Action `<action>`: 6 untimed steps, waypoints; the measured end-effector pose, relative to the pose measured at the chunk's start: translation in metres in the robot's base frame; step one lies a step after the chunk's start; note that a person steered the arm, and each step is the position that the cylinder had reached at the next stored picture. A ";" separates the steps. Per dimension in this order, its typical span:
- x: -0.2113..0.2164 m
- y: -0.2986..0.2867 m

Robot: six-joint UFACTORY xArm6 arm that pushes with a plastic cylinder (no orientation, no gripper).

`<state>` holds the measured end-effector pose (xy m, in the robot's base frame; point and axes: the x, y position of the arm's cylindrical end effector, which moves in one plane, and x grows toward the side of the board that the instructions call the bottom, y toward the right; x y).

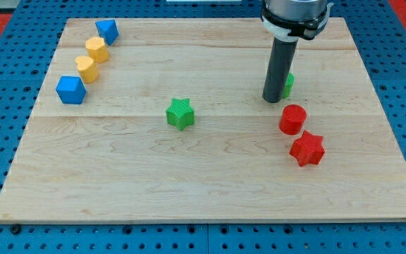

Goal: Move the green star slightly towards the center

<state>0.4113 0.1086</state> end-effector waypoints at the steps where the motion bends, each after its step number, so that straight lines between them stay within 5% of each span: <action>1: 0.014 -0.055; 3: 0.107 -0.124; 4: 0.094 -0.160; 6: -0.008 -0.117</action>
